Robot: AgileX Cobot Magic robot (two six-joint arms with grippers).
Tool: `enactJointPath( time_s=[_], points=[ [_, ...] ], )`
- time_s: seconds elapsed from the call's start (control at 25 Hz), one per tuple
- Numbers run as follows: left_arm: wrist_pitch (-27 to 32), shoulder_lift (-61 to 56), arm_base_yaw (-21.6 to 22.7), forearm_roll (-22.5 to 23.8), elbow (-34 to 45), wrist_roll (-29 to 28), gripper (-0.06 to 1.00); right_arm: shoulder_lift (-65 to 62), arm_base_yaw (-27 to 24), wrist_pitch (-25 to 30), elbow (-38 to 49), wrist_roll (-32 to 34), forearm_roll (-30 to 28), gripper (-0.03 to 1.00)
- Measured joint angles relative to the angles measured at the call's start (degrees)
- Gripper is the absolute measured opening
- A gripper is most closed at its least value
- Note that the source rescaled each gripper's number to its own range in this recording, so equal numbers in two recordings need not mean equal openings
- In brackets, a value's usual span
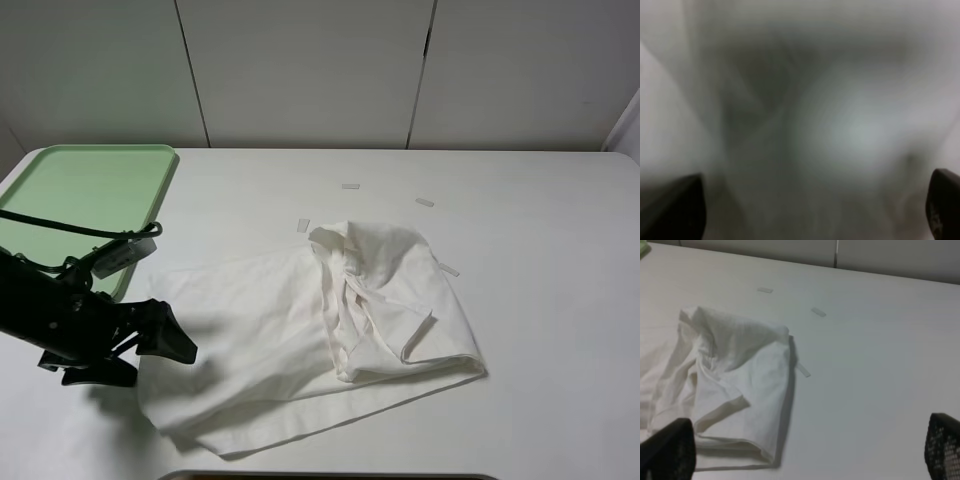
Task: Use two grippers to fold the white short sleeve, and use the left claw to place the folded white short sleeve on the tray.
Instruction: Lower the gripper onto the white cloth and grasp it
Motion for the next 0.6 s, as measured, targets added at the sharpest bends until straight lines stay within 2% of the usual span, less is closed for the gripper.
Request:
enactJointPath(
  time_s=[0.24,0.36,0.4,0.44,0.52,0.56,0.6],
  points=[
    [0.06,1.7,-2.38,-2.37,-0.85,0.23,0.85,0.0,0.0,0.0,0.0,0.0,0.0,1.0],
    [-0.74,2.7,-4.28,-3.23,-1.88,0.6,0.73,0.0,0.0,0.0,0.0,0.0,0.0,1.0],
    [-0.74,2.7,-4.28,-3.23,-1.88,0.6,0.73,0.0,0.0,0.0,0.0,0.0,0.0,1.0],
    [-1.5,2.95,-4.76,-3.23,-2.15,0.65,0.68,0.0,0.0,0.0,0.0,0.0,0.0,1.0],
    [-1.74,3.03,-4.91,-3.23,-2.32,0.64,0.64,0.0,0.0,0.0,0.0,0.0,0.0,1.0],
    [-2.33,3.38,-5.38,-2.96,-2.44,0.64,0.58,0.0,0.0,0.0,0.0,0.0,0.0,1.0],
    [-4.62,3.95,-5.65,-1.9,-2.63,0.93,0.22,0.0,0.0,0.0,0.0,0.0,0.0,1.0]
  ],
)
